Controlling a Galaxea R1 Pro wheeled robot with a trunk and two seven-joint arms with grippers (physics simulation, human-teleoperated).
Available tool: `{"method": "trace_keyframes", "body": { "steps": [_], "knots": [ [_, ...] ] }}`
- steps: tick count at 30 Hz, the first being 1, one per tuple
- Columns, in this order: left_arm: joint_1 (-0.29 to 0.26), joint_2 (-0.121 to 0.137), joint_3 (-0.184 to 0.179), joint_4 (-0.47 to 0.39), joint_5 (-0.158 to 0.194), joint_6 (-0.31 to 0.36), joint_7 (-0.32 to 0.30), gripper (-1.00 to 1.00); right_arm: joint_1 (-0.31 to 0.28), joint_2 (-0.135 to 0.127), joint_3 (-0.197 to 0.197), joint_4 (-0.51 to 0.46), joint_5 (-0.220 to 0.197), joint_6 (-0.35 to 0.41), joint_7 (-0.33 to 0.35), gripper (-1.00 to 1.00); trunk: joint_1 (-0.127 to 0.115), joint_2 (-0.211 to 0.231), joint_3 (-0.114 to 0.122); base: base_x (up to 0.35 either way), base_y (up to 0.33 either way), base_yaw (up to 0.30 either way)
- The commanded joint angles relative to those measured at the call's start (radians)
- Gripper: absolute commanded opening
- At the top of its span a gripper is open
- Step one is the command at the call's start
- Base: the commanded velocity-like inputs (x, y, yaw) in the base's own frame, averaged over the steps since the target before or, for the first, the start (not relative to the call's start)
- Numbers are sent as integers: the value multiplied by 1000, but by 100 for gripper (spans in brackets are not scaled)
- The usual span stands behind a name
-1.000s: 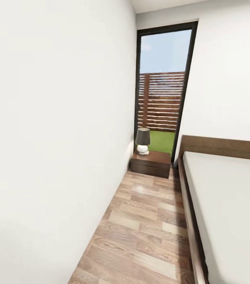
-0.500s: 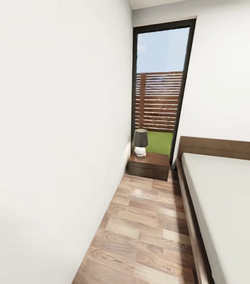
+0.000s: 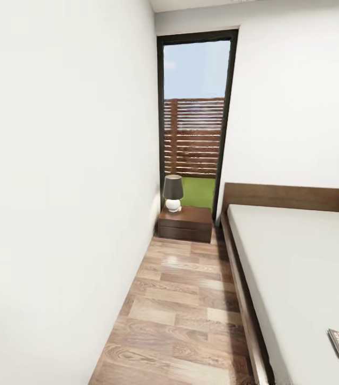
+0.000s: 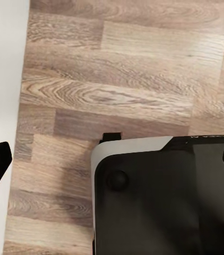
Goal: In the bedroom, move the book from the bed onto either nightstand, and place the two sandals side by side next to the bed.
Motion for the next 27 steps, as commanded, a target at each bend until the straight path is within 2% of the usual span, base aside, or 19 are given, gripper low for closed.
{"method": "trace_keyframes", "body": {
  "steps": [1, 9, 16, 27],
  "knots": [
    [0, 0, -9, 1, 5, -3, 4, 100, -1, 0, 8, 2, -10, -1, 2, 100, 0, -1, 0, 9, 1, -253],
    [0, 0, -9, 1, 6, -3, 4, 100, -1, 0, 8, 2, -10, -1, 2, 100, 0, -1, 0, 4, 0, -221],
    [0, 0, -9, 1, 6, -3, 4, 100, -1, 1, 8, 2, -8, -1, 2, 100, 0, -1, 0, 25, 9, -69],
    [0, 0, -9, 1, 3, -3, 4, 100, -1, 1, 9, 2, -7, -1, 2, 100, 0, -1, 0, 244, 124, -11]
  ]
}}
